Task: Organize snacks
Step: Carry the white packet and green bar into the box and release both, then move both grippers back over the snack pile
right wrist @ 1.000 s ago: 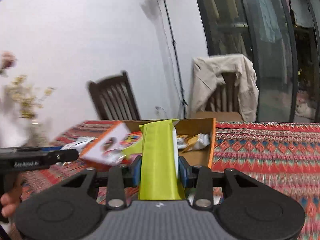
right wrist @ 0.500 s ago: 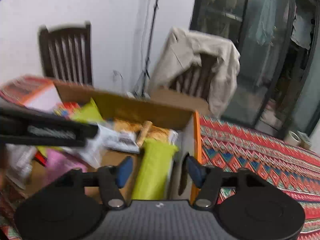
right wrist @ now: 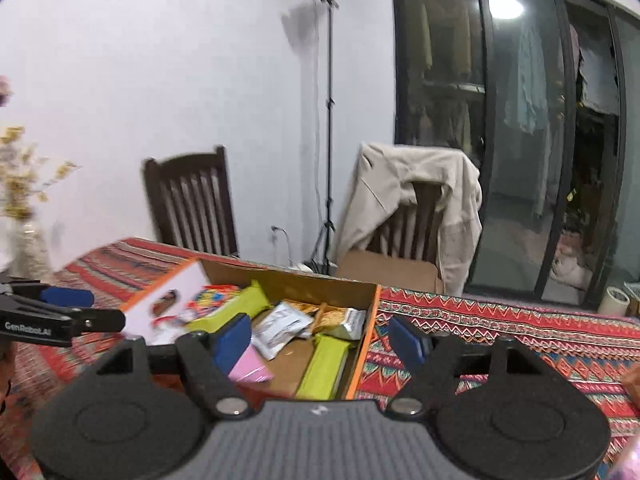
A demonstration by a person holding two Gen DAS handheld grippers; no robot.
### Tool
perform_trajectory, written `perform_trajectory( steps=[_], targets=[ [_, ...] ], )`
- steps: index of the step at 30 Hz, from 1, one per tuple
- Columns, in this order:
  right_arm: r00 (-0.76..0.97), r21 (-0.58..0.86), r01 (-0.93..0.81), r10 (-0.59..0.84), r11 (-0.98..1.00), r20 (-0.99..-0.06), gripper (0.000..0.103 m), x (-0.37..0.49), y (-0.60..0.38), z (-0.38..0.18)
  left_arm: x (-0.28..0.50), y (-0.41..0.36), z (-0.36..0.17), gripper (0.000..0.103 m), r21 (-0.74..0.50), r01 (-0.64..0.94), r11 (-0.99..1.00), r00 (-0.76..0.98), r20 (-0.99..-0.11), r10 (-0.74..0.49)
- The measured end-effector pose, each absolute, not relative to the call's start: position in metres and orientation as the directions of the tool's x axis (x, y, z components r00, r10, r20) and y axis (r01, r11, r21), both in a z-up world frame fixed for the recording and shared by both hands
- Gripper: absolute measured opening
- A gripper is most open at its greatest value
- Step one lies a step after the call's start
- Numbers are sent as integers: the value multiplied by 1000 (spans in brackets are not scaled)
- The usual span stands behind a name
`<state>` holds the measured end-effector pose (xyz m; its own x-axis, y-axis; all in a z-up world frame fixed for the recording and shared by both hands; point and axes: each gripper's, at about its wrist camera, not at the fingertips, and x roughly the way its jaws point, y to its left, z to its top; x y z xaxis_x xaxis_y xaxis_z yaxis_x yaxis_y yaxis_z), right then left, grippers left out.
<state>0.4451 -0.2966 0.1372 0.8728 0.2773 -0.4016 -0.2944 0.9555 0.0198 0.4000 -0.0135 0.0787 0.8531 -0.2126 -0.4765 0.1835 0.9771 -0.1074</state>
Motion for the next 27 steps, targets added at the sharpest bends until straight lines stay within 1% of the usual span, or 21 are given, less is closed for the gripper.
perform_trajectory(
  steps=[1, 4, 7, 10, 14, 19, 23, 27],
  targets=[
    [875, 22, -299, 283, 954, -393, 81, 428, -299, 139, 381, -11, 78, 82, -111, 182, 977, 858, -467, -213],
    [878, 17, -328, 311, 945, -365, 85, 372, -299, 136, 323, -8, 70, 85, -107, 172, 979, 871, -448, -202],
    [877, 10, -347, 328, 938, -351, 90, 318, -294, 122, 272, -7, 56, 86, -72, 147, 986, 876, -454, -164],
    [870, -5, -345, 318, 939, -378, 91, 274, -286, 101, 227, -2, 44, 88, -64, 118, 991, 875, -464, -134],
    [845, 24, -323, 300, 946, -444, 91, 230, -280, 63, 176, 8, 32, 91, -83, 71, 994, 870, -482, -103],
    [813, 17, -303, 268, 953, -516, 91, 194, -275, 28, 140, 3, 18, 92, -43, 57, 997, 860, -505, -71],
    [804, 39, -309, 283, 950, -523, 91, 172, -275, 17, 132, -3, 10, 92, -34, 52, 998, 850, -524, -62],
    [807, 22, -309, 275, 951, -522, 91, 167, -275, 15, 133, -7, 10, 95, -23, 58, 998, 853, -518, -61]
  ],
)
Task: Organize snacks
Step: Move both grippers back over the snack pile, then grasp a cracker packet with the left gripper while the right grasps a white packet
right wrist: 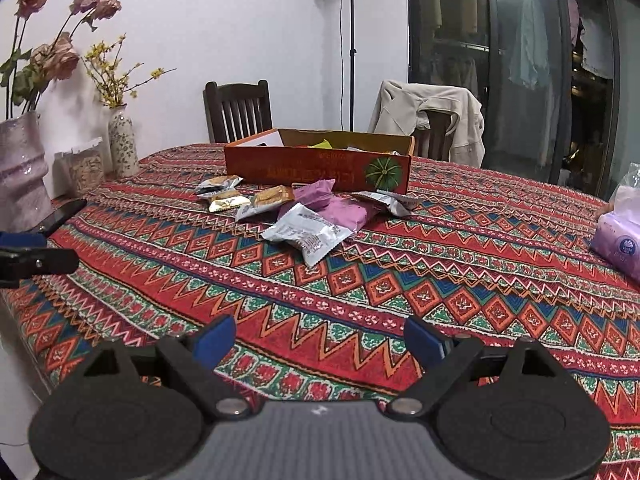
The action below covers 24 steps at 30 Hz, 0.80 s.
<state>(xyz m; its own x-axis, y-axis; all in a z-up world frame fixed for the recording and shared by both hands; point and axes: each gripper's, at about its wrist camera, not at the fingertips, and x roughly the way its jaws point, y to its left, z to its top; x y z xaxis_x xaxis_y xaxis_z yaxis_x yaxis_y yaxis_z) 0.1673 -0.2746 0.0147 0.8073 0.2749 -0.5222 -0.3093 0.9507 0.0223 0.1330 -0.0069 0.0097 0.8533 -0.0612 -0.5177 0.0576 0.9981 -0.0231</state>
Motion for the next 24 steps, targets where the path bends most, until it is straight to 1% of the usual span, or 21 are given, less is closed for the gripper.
perform_trajectory(
  steps=[6, 10, 14, 15, 17, 19, 22, 24],
  targets=[
    [797, 28, -326, 290, 945, -530, 91, 185, -273, 11, 151, -12, 3, 95, -29, 76, 997, 838, -539, -80],
    [788, -20, -364, 296, 931, -540, 90, 214, -264, 11, 176, -13, 0, 95, -40, 118, 992, 830, -545, -121],
    [774, -83, -428, 318, 900, -547, 88, 262, -245, 14, 215, -16, 2, 95, -19, 190, 982, 837, -519, -172],
    [770, -105, -441, 316, 891, -554, 87, 273, -238, 13, 228, -17, 3, 95, -5, 218, 976, 838, -511, -190],
    [761, -153, -477, 320, 866, -564, 81, 293, -223, 12, 253, -22, 3, 95, 25, 280, 960, 832, -505, -230],
    [746, -188, -520, 336, 833, -574, 80, 311, -210, 9, 278, -29, 1, 95, 60, 340, 939, 820, -507, -265],
    [727, -217, -572, 366, 791, -581, 78, 330, -198, 4, 318, -39, -6, 92, 93, 434, 896, 785, -527, -326],
    [725, -245, -583, 360, 775, -587, 73, 339, -195, 1, 344, -45, -12, 89, 107, 458, 883, 765, -553, -330]
  ],
)
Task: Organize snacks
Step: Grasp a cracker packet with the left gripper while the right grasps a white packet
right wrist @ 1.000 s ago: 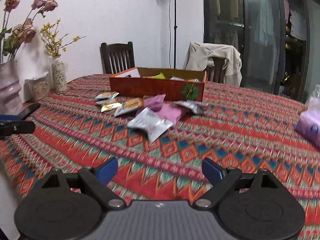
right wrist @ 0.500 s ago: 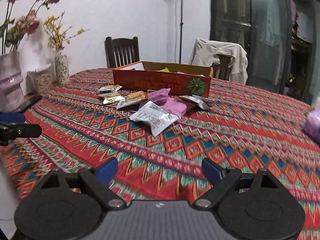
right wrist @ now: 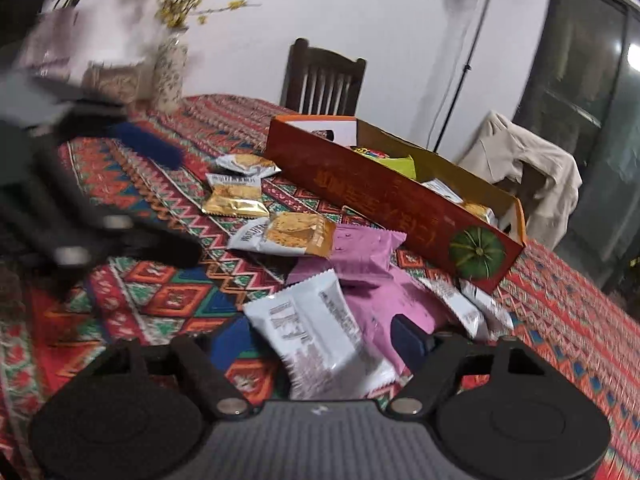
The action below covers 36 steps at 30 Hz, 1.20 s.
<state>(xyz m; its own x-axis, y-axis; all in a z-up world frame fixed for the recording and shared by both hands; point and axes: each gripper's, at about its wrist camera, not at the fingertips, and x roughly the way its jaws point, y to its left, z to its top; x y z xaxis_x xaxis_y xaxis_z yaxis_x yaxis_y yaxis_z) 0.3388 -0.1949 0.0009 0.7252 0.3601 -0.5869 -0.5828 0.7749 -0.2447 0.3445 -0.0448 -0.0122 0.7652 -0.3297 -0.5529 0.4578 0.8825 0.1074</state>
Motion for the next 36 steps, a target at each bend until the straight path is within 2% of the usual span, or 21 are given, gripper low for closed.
perform_trajectory(
  steps=[1, 4, 7, 9, 11, 13, 14, 16, 19, 25, 29, 36],
  targets=[
    [719, -241, -584, 356, 775, -596, 67, 343, -196, -1, 355, -46, -16, 88, 108, 467, 878, 757, -562, -333],
    [695, -161, -577, 378, 801, -612, 65, 349, -208, -5, 382, -48, -28, 88, 113, 499, 859, 727, -595, -344],
    [695, -100, -540, 375, 836, -614, 46, 350, -228, -5, 398, -53, -38, 86, 134, 509, 850, 712, -620, -328],
    [700, -62, -504, 366, 861, -614, 48, 350, -242, -6, 403, -53, -41, 85, 101, 540, 835, 687, -626, -369],
    [703, -27, -481, 367, 876, -609, 48, 349, -251, -7, 407, -52, -42, 73, 50, 550, 833, 665, -629, -402],
    [707, -10, -476, 376, 879, -599, 50, 348, -253, -8, 410, -48, -43, 49, -8, 558, 830, 643, -627, -439],
    [704, -10, -480, 378, 877, -601, 52, 349, -253, -10, 408, -47, -42, 45, -23, 557, 830, 642, -622, -448],
    [700, -13, -487, 381, 873, -605, 53, 350, -251, -11, 400, -47, -41, 33, -21, 548, 836, 652, -615, -443],
    [690, 7, -491, 394, 871, -607, 53, 354, -251, -12, 381, -45, -35, 23, -42, 497, 867, 669, -617, -414],
    [685, 21, -489, 399, 872, -609, 43, 350, -243, -8, 314, -33, -15, 23, -160, 348, 924, 732, -569, -374],
    [689, 36, -492, 414, 870, -594, 41, 326, -239, -1, 267, -19, -7, 23, -257, 254, 933, 757, -548, -357],
    [700, 85, -474, 434, 876, -567, 41, 268, -240, 6, 211, -6, 1, 23, -252, 222, 942, 765, -554, -328]
  ],
)
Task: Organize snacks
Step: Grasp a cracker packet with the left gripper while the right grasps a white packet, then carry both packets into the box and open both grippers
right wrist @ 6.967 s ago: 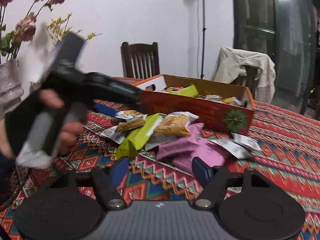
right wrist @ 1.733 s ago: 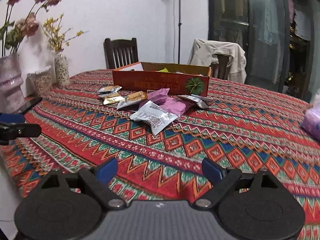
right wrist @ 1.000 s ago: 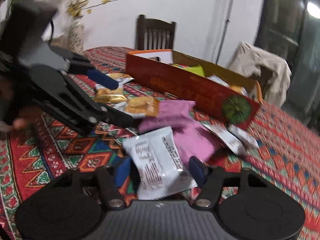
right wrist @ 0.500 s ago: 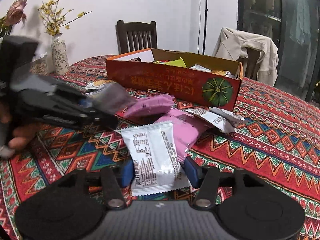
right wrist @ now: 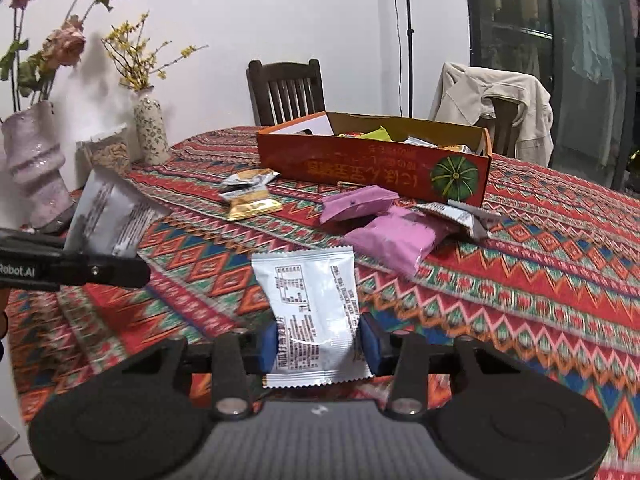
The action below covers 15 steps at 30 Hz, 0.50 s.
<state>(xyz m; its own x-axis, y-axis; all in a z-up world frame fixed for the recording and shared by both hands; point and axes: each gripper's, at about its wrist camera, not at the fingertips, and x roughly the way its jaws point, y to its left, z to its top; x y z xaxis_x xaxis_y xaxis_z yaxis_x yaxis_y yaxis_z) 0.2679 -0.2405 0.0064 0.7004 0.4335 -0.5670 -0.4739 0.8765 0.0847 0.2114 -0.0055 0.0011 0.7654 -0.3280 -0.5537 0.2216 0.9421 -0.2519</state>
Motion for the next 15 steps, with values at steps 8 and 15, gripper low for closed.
perform_trajectory(
  steps=[8, 15],
  targets=[
    [728, 73, -460, 423, 885, -539, 41, 237, -238, 20, 198, -8, 13, 23, -249, 250, 936, 788, -509, -346],
    [735, 118, -452, 445, 884, -512, 41, 255, -249, 35, 238, -14, 44, 23, -200, 302, 932, 816, -452, -361]
  ],
)
